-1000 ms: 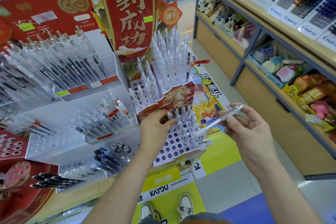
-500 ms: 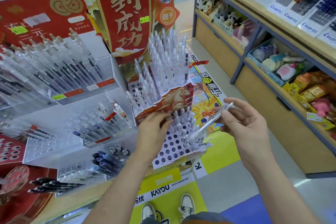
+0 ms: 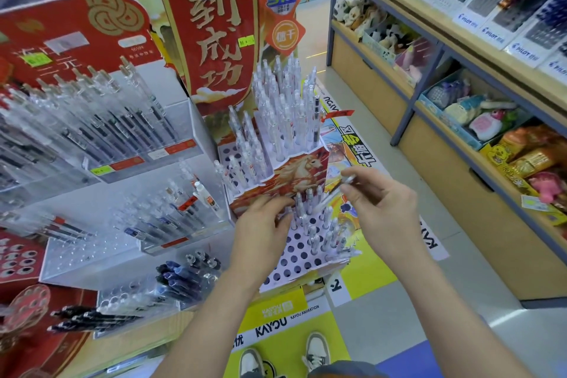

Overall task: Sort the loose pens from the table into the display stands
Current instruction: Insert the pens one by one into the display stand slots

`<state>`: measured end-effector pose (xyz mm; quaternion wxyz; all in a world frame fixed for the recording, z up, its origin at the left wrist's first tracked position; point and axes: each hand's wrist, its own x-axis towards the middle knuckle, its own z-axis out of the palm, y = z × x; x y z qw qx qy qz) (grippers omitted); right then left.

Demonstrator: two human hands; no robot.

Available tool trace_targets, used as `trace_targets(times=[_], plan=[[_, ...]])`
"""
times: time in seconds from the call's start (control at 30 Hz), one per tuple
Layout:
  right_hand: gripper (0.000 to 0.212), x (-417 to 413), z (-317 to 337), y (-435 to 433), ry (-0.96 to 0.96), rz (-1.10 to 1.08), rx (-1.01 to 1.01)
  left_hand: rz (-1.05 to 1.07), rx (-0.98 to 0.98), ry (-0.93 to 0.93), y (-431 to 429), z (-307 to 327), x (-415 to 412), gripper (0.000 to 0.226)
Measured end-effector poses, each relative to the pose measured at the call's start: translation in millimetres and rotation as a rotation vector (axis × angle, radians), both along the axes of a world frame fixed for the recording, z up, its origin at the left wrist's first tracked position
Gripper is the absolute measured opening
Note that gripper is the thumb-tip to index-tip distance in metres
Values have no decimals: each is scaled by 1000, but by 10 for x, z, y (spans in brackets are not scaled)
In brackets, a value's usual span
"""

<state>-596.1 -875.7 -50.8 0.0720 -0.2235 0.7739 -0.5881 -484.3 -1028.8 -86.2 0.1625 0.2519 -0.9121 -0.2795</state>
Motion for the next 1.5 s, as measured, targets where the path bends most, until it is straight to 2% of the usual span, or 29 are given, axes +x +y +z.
trace_targets(times=[0.07, 0.2, 0.3, 0.47, 0.53, 0.73, 0.83, 1.0, 1.13, 1.27, 1.37, 1.43, 1.5], plan=[[18, -2, -81, -37, 81, 33, 115, -28, 30, 58, 57, -9, 5, 19], [19, 27, -222, -83, 242, 68, 292, -88, 15, -26, 101, -72, -7, 21], [21, 11, -311, -108, 253, 104, 391, -94, 25, -33, 107, -73, -14, 20], [21, -13, -371, -161, 285, 154, 572, -34, 149, -11, 115, -67, -5, 20], [20, -26, -383, -179, 335, 130, 599, -24, 173, -3, 122, -62, 2, 20], [23, -30, -374, -261, 295, 128, 699, -36, 257, 36, 188, 87, -50, 23], [25, -34, -374, -289, 343, 140, 722, -32, 288, 4, 198, 138, -82, 24], [18, -76, -411, -307, 490, 231, 635, 70, 432, 14, 150, 79, -26, 24], [17, -97, -423, -335, 579, 255, 695, 101, 466, 24, 121, 56, 43, 24], [25, -121, -382, -371, 389, 233, 798, 129, 490, 30, 105, 57, 77, 24], [31, -125, -386, -377, 364, 224, 854, 133, 491, 15, 105, 81, 94, 25], [34, -113, -388, -349, 316, 233, 835, 130, 489, 19, 116, 131, 140, 24], [33, -103, -355, -292, 311, 197, 734, 137, 487, 52, 119, 243, 235, 25]])
